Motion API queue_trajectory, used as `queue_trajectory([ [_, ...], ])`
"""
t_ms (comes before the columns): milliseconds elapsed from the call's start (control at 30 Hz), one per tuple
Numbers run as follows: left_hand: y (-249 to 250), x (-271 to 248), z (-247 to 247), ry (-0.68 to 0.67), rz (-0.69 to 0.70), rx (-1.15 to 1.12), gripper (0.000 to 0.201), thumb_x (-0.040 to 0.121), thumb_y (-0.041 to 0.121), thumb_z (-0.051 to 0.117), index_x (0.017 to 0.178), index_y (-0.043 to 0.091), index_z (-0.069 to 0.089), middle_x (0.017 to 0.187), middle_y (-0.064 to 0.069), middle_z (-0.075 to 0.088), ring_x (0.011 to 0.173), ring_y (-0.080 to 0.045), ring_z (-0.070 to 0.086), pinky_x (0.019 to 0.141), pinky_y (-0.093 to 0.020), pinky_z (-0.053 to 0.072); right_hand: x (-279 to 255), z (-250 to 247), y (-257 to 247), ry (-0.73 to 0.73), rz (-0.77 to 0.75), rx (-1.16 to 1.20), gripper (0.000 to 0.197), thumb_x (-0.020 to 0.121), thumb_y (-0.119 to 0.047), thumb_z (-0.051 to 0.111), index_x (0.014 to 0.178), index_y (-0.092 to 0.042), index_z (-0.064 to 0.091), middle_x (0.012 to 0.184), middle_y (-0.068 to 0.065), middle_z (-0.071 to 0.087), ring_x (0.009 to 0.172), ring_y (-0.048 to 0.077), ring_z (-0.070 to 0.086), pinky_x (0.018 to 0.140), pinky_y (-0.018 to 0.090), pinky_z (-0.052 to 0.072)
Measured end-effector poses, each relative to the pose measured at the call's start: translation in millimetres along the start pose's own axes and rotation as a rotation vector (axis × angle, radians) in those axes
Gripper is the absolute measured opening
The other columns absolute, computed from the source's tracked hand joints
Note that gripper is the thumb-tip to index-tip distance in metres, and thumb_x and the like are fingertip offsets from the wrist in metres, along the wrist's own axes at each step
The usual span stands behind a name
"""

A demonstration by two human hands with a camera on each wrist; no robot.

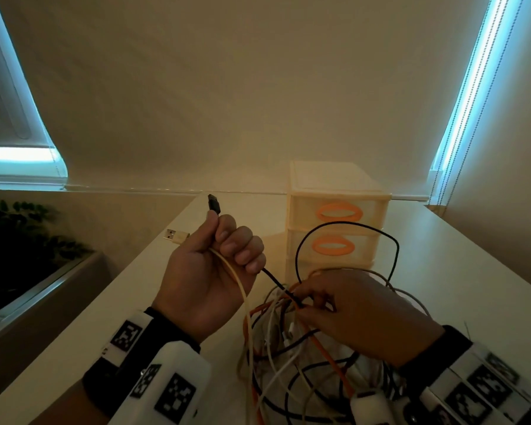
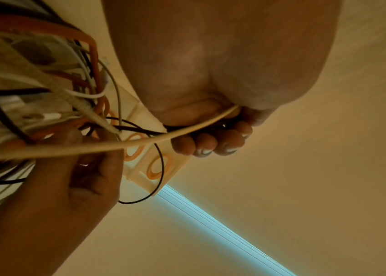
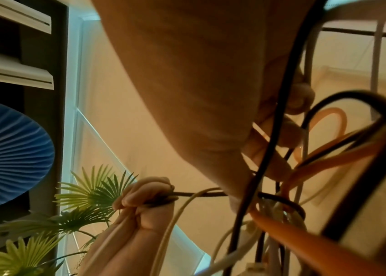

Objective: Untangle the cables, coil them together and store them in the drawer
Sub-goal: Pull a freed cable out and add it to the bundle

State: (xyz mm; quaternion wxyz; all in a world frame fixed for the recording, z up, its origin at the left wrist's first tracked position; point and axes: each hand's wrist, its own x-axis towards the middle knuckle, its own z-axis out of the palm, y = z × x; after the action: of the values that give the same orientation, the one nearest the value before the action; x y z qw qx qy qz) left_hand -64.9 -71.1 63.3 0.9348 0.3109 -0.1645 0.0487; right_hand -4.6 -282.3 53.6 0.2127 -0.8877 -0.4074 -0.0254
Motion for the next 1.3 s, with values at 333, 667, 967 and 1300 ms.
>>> queue_trajectory([
  [333,5.7,2.0,-5.4,0.112,0.025,0.012,0.045,0.108,0.042,0.032,0.069,0.019,0.038,0.059,0.004,0.033,0.057,-0.014,0.033,0.056,-0.026,0.034,5.6,-22.7,-9.5,0.241,0.001,0.231,0.015,0.105,-0.024,0.042,0.092,-0.024,0.05,0.076,-0.008,0.06,0.068,-0.001,0.055,0.055,0.017,0.04],
  [667,6.1,1.5,-4.2,0.145,0.048,0.305,0.045,0.108,0.039,0.031,0.072,0.014,0.043,0.059,0.0,0.026,0.056,-0.016,0.024,0.054,-0.028,0.027,25.9,-56.8,-10.9,0.02,0.196,0.79,0.021,0.102,-0.006,0.052,0.12,-0.015,0.054,0.072,0.008,0.063,0.065,0.021,0.066,0.065,0.033,0.058],
  [967,-9.2,-5.0,6.6,0.156,-0.042,1.15,0.037,0.109,0.03,0.035,0.107,0.009,0.066,0.053,0.003,0.031,0.047,-0.011,0.028,0.048,-0.025,0.027,34.0,-40.7,-24.9,0.04,0.044,0.624,0.023,0.094,-0.008,0.067,0.113,-0.019,0.062,0.085,0.01,0.076,0.081,0.036,0.071,0.08,0.047,0.061],
  [1300,-7.6,-3.5,-4.6,0.137,0.038,1.387,0.032,0.107,0.025,0.046,0.086,0.006,0.06,0.053,0.005,0.04,0.048,-0.01,0.034,0.047,-0.019,0.032,13.8,-2.4,-0.4,0.081,-0.044,0.173,0.043,0.076,-0.045,0.083,0.109,-0.038,0.055,0.096,-0.011,0.06,0.086,0.007,0.059,0.074,0.026,0.055],
])
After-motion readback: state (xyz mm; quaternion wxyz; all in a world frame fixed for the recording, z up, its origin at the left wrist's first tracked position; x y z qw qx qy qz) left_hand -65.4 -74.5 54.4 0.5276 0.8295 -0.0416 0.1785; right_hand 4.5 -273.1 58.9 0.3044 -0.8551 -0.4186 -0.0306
